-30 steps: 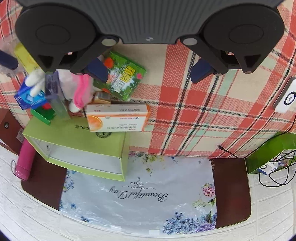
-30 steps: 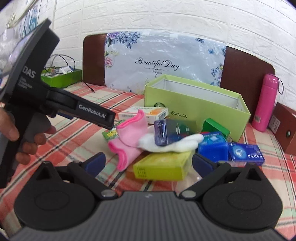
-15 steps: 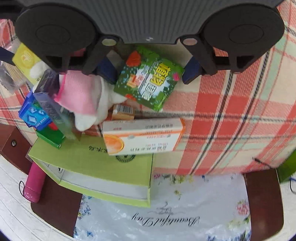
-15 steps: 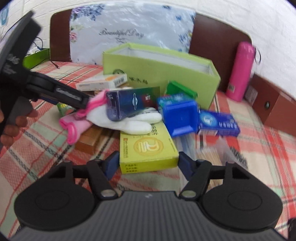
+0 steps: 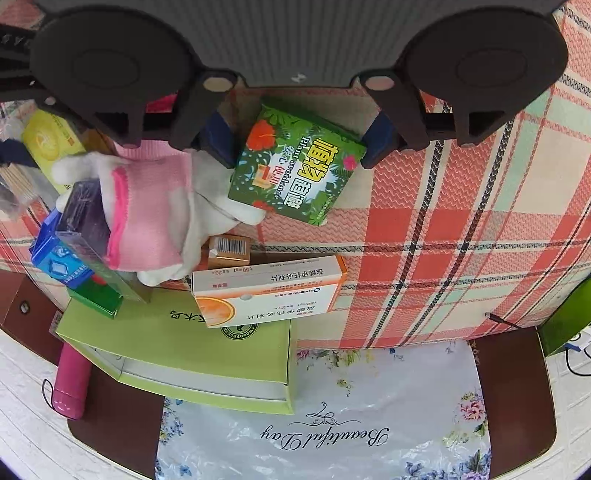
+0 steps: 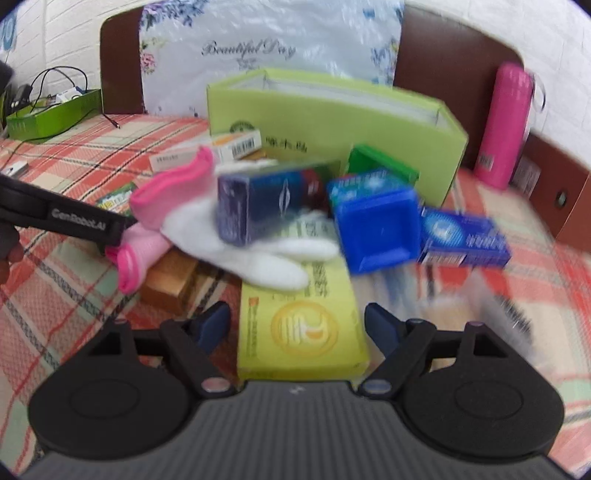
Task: Organize objects
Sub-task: 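Grasp green box with left tool while right tool grasps yellow medicine box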
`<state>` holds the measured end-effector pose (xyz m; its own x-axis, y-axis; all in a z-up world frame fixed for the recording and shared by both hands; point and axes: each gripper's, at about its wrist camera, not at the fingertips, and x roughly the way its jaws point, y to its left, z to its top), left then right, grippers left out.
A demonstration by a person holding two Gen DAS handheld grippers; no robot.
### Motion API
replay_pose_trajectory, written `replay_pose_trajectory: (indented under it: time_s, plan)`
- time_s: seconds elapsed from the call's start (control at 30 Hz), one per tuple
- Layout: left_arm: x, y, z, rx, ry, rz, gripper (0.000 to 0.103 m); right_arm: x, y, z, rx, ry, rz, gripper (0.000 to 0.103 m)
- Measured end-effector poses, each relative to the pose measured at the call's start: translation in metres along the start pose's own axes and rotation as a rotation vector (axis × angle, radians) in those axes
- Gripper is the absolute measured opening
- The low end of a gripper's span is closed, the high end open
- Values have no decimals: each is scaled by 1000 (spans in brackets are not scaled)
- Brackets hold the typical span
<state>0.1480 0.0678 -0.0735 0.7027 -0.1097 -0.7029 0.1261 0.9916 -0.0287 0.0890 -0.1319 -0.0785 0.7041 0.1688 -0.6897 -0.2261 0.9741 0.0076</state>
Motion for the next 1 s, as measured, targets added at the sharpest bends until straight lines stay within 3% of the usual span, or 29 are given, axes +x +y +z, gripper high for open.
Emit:
replay_pose_trajectory:
  time_s: [0.23, 0.4, 0.57, 0.8, 1.0]
  plan:
    - [-18, 1, -4, -33, -3, -55, 71, -33, -5, -8, 9, 4, 41, 65]
    - [-51, -9, 0, -11, -50, -96, 70, -66, -13, -7, 28, -24, 64, 65]
    - [-82, -18, 22, -26, -136, -162, 70, -102, -27, 7, 59, -108, 84, 65]
    - [-90, -38, 81, -58, -246, -228, 70, -110, -44, 66, 46, -246, 85, 65]
    - [-46, -48, 137, -105, -245, -207, 69, -55, -45, 127, 4, -274, 34, 65]
